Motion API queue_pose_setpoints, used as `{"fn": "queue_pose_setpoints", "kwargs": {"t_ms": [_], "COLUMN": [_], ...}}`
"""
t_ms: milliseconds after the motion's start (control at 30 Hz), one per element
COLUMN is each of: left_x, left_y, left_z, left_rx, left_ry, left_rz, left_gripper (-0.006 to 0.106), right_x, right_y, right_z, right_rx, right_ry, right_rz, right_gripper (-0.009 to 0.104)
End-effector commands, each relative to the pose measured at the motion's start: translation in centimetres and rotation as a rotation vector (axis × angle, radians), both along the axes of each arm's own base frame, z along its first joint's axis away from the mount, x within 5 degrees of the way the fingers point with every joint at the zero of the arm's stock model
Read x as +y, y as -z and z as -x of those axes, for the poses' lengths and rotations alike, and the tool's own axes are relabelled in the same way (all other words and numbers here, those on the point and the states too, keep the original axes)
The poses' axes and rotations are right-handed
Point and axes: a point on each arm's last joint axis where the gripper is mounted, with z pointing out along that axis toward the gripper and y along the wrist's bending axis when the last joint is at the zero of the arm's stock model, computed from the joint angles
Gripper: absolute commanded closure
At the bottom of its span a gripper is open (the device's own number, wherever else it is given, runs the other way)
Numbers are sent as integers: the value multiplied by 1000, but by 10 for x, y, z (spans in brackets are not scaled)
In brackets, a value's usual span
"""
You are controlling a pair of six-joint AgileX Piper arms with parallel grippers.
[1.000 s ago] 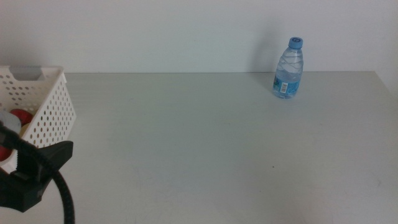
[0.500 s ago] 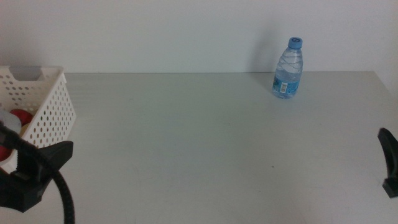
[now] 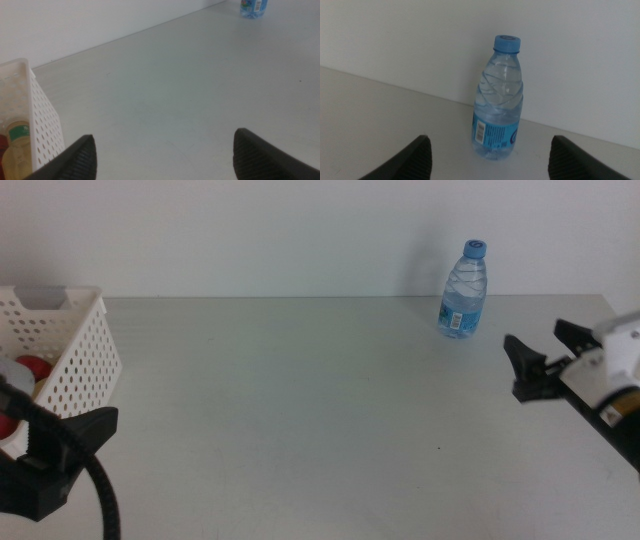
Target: Use arms to grab the bottles and put them into the dustbin to the left of the table.
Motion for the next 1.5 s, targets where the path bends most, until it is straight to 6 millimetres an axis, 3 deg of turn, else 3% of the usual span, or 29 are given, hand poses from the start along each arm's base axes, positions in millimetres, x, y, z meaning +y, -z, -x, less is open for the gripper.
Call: {"fn": "queue_pose_setpoints", "kwargs": {"t_ms": [0, 200, 367, 533, 733, 900, 967, 1033, 1133, 1300, 1467], "left_x": [-2, -2, -2, -2, -2, -2, -2, -2, -2, -2, -2], "left_y": [-14, -14, -14, -14, -14, -14, -14, -14, -14, -14, -14], "left_z": [-1, -1, -1, -1, -1, -1, -1, -1, -1, -1, -1], "left_rx": [-85, -84, -84, -84, -84, -84, -84, -84, -83, -83, -83], "left_ry": [4, 4, 4, 4, 4, 4, 4, 4, 4, 4, 4], "left_rz": [52, 51, 51, 51, 51, 51, 51, 51, 51, 51, 51], "left_gripper": [7, 7, 7, 7, 7, 7, 7, 7, 7, 7, 7], "right_x": [5, 6, 7, 9, 24, 30, 31, 30, 42, 95, 171], "right_y": [-19, -16, -15, -6, 4, 8, 7, 7, 8, -11, -26], "right_z": [-29, -100, -151, -186, -213, -224, -225, -225, -223, -209, -181], "right_rx": [-124, -72, -67, -40, -41, -56, -54, -43, 17, 50, -5], "right_ry": [-25, -6, 6, -6, -56, -65, -51, -43, -55, -238, -489], "right_rz": [-31, -4, -72, -128, -91, -83, -96, -101, -131, -144, -179], "right_gripper": [36, 35, 26, 17, 16, 20, 27, 48, 96, 96, 96]}}
